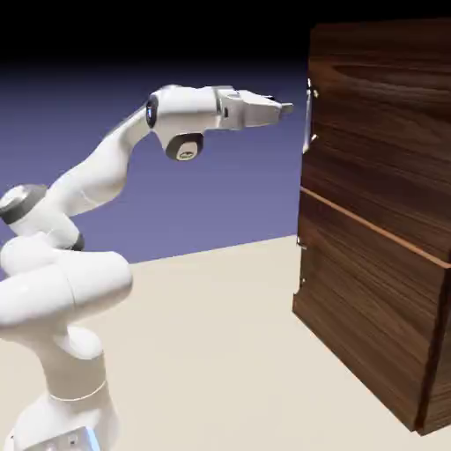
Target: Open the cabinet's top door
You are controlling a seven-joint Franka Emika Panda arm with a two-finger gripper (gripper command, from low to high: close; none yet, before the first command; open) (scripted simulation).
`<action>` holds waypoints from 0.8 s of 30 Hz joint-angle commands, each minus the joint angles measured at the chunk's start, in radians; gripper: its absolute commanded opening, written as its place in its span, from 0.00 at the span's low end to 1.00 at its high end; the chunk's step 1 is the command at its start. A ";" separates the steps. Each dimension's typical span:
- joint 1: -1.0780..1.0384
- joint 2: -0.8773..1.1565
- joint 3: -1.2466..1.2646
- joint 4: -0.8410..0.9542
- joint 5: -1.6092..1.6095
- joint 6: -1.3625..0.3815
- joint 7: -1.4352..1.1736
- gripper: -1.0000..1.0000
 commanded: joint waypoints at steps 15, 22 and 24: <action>0.041 0.000 -0.067 -0.156 0.172 -0.252 -0.213 0.00; 0.138 0.000 -0.209 -0.391 0.157 -0.545 -0.359 0.00; 0.138 -0.001 -0.256 -0.440 0.141 -0.632 -0.385 0.00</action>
